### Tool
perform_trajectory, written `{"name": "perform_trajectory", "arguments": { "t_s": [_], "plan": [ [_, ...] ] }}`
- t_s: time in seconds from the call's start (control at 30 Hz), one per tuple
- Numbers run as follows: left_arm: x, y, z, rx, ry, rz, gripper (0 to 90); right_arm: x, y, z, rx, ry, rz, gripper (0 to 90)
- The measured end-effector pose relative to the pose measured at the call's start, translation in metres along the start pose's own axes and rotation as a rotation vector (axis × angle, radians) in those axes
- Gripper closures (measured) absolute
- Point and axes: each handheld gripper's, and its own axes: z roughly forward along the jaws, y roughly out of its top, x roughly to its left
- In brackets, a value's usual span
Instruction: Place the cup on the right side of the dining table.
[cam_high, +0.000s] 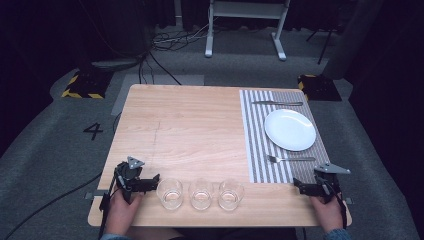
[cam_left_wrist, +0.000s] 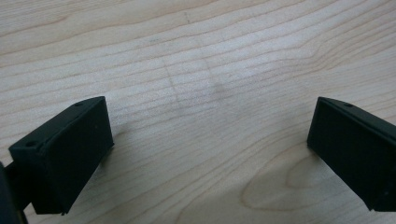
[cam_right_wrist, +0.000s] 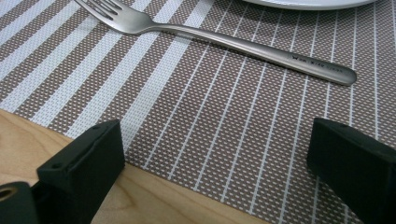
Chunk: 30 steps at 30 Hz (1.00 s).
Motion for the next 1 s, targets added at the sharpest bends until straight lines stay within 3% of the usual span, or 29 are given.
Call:
{"name": "perform_trajectory", "arguments": {
  "t_s": [1.0],
  "plan": [
    [-0.0008,-0.0018,-0.0015,0.000,-0.001,0.001,0.2,0.0006,-0.0004,-0.0008,-0.005,0.005,-0.006,6.6]
  ]
}}
